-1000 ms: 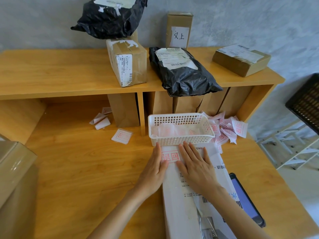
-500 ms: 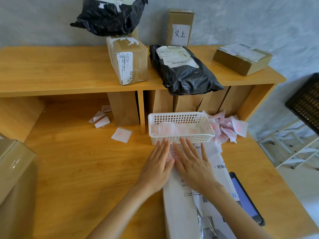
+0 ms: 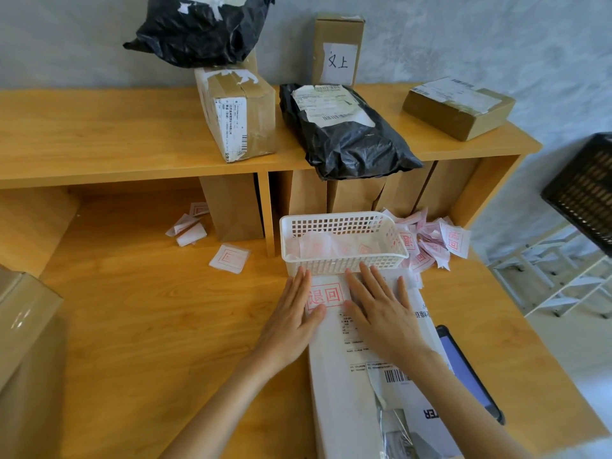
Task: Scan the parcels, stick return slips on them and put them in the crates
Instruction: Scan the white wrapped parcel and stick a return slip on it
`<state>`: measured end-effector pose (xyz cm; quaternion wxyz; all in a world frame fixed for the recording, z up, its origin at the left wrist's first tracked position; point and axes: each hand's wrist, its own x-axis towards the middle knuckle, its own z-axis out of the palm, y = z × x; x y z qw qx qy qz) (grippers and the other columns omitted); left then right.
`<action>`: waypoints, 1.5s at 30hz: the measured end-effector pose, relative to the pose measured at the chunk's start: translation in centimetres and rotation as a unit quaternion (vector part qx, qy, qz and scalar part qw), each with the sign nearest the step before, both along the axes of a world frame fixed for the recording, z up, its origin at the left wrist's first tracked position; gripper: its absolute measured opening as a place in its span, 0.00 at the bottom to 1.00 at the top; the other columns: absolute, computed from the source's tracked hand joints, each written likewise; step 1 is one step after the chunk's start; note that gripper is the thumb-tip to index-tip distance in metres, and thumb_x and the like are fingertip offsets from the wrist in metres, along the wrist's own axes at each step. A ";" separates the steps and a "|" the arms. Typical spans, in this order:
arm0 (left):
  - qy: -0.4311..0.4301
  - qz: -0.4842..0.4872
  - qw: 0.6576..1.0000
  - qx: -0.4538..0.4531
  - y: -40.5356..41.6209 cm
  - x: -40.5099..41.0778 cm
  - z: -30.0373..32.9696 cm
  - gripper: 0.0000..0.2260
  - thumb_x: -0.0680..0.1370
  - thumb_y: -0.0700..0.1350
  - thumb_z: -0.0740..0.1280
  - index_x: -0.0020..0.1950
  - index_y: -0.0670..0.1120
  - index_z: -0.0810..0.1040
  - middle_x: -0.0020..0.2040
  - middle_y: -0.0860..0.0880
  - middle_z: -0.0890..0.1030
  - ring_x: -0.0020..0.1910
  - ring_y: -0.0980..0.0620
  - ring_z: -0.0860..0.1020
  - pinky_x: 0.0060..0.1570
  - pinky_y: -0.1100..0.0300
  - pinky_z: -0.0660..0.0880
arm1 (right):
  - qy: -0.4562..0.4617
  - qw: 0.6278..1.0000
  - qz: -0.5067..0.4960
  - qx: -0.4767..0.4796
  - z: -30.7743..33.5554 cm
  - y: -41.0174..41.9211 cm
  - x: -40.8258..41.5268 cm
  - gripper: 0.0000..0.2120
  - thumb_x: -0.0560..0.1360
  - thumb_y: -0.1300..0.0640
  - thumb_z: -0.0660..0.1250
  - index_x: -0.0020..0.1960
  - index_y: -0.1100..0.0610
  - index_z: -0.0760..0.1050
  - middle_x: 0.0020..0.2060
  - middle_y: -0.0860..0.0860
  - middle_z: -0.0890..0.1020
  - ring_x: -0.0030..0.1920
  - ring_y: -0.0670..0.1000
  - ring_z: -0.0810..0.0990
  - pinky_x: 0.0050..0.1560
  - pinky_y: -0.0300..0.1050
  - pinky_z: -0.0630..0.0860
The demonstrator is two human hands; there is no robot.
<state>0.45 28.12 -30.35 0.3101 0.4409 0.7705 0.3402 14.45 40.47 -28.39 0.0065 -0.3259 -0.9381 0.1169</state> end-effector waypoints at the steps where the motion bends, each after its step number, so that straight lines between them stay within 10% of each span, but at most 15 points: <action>1: -0.013 0.005 1.000 0.004 0.0 0.0 0.0 0.35 0.78 0.63 0.53 0.77 0.59 0.36 0.76 0.63 0.35 0.75 0.63 0.35 0.77 0.54 0.46 | 0.024 1.000 -0.006 -0.012 0.0 0.3 0.3 0.35 0.72 0.34 0.32 0.78 0.42 0.39 0.78 0.44 0.40 0.75 0.42 0.32 0.71 0.47 0.26; 5: -0.135 0.040 0.988 0.069 -0.7 0.3 0.6 0.29 0.79 0.59 0.61 0.73 0.69 0.46 0.74 0.68 0.54 0.72 0.71 0.54 0.72 0.64 0.60 | 0.165 0.979 -0.092 -0.082 1.2 1.7 2.8 0.31 0.78 0.35 0.50 0.78 0.44 0.49 0.76 0.40 0.48 0.76 0.40 0.43 0.75 0.46 0.36; 8: -0.225 0.091 0.969 0.040 -1.5 0.7 0.7 0.33 0.76 0.62 0.60 0.77 0.61 0.46 0.77 0.63 0.51 0.75 0.64 0.53 0.72 0.62 0.55 | 0.255 0.908 -0.192 -0.273 1.8 2.4 5.6 0.30 0.77 0.40 0.63 0.76 0.41 0.58 0.74 0.41 0.62 0.74 0.46 0.61 0.75 0.54 0.59; 14: -0.331 0.106 0.936 0.050 -2.3 2.5 -0.2 0.36 0.72 0.60 0.62 0.78 0.54 0.57 0.69 0.61 0.72 0.55 0.75 0.73 0.50 0.78 0.70 | 0.333 0.743 -0.213 -0.540 0.7 1.1 8.8 0.23 0.74 0.49 0.64 0.67 0.35 0.67 0.62 0.44 0.80 0.56 0.53 0.82 0.49 0.48 0.81; 18: -0.377 0.113 0.915 0.083 -2.6 3.9 -0.7 0.27 0.73 0.53 0.65 0.71 0.52 0.67 0.59 0.56 0.81 0.54 0.60 0.81 0.45 0.69 0.76 | 0.331 0.694 -0.238 -0.593 0.4 0.5 9.1 0.21 0.72 0.51 0.64 0.64 0.39 0.70 0.54 0.53 0.84 0.51 0.61 0.84 0.41 0.51 0.82; 28: -0.452 0.151 0.877 0.061 -2.8 4.8 -2.3 0.26 0.70 0.53 0.70 0.66 0.47 0.75 0.57 0.46 0.83 0.54 0.46 0.83 0.50 0.53 0.79 | 0.321 0.674 -0.241 -0.620 -1.8 0.7 9.8 0.26 0.70 0.50 0.68 0.67 0.50 0.71 0.56 0.62 0.81 0.53 0.65 0.81 0.54 0.60 0.78; 41: -0.417 0.101 0.890 0.155 1.6 6.2 3.0 0.37 0.60 0.53 0.77 0.67 0.44 0.73 0.57 0.43 0.83 0.53 0.43 0.83 0.45 0.55 0.80 | 0.412 0.672 -0.227 -0.572 3.8 1.5 13.3 0.20 0.78 0.61 0.62 0.68 0.47 0.69 0.53 0.57 0.84 0.44 0.59 0.85 0.35 0.49 0.81; 45: -0.406 0.048 0.896 0.176 4.8 9.7 6.0 0.27 0.67 0.48 0.72 0.66 0.48 0.74 0.58 0.44 0.82 0.55 0.43 0.82 0.49 0.52 0.80 | 0.451 0.680 -0.223 -0.533 6.3 3.2 17.4 0.20 0.78 0.60 0.62 0.68 0.45 0.69 0.52 0.55 0.84 0.45 0.58 0.85 0.38 0.51 0.82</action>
